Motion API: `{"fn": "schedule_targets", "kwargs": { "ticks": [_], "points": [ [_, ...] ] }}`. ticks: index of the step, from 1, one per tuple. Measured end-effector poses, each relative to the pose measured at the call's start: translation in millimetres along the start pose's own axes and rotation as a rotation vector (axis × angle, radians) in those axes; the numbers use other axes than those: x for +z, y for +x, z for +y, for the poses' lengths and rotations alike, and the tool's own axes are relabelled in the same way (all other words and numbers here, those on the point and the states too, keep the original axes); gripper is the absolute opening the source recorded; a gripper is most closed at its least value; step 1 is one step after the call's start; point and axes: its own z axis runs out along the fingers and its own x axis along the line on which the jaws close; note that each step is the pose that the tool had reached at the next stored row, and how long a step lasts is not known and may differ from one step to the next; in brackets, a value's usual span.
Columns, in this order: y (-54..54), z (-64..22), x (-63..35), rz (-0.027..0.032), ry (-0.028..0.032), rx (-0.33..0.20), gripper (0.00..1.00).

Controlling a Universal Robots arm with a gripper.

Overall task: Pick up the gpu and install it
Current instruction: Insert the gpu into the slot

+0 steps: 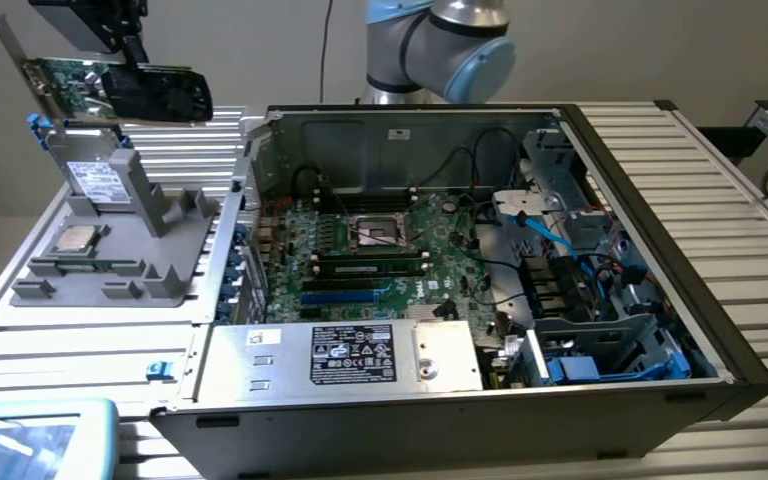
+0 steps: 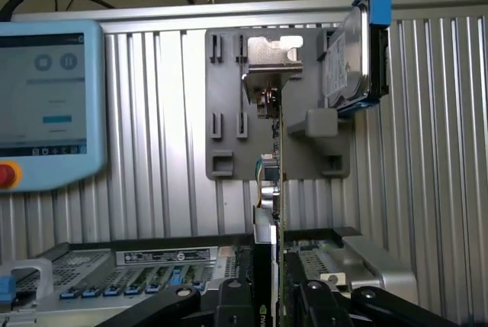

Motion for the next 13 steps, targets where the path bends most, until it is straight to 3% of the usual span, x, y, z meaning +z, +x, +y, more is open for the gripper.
{"fn": "schedule_targets", "kwargs": {
  "ticks": [13],
  "points": [
    [10.2,-42.4,1.0,0.0000,0.0000,0.000,0.27]
  ]
}}
